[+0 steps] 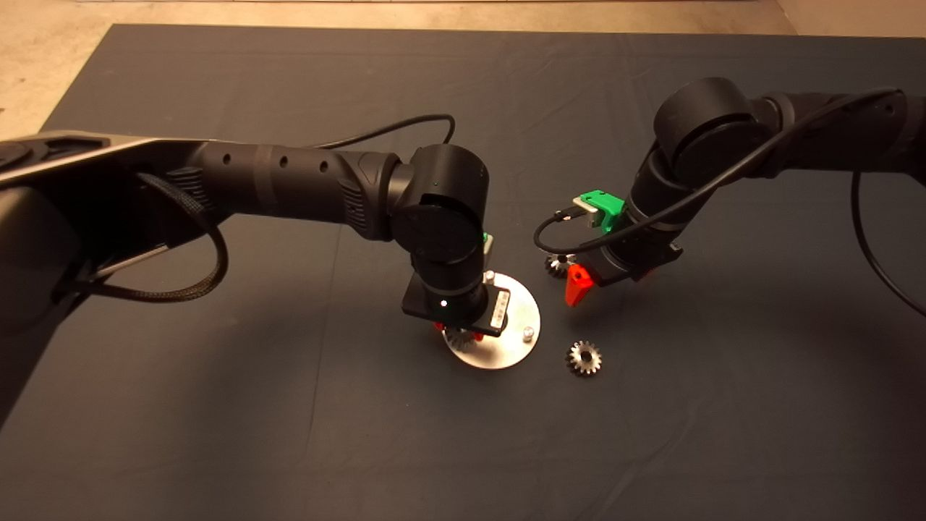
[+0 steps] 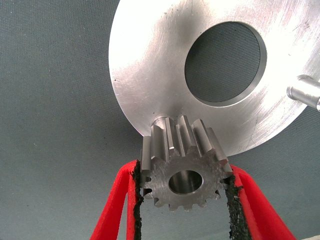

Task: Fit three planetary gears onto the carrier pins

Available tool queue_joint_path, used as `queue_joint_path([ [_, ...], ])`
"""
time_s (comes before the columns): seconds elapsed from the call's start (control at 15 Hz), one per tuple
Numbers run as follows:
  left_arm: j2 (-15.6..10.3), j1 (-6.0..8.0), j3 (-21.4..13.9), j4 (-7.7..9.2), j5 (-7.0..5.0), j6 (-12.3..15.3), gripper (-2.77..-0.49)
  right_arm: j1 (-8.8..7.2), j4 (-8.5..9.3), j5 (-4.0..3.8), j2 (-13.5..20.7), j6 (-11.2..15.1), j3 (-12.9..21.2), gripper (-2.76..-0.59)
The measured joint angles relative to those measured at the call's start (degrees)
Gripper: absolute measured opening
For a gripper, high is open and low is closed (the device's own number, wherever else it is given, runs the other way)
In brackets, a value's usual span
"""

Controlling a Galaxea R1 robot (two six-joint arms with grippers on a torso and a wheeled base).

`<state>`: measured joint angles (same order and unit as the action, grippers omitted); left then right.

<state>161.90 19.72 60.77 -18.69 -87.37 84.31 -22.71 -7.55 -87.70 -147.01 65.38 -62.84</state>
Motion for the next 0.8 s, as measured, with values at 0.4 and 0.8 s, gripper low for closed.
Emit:
queue_joint_path([
  [0.4,-1.3,0.3,0.1,-0.05,0.52,-0.4,-2.43,0.0,0.0,0.0,0.0,0.0,0.0,-0.6],
  [0.8,-3.2,0.48,0.1,0.01,1.16,-0.8,-2.43,0.0,0.0,0.0,0.0,0.0,0.0,-0.6],
])
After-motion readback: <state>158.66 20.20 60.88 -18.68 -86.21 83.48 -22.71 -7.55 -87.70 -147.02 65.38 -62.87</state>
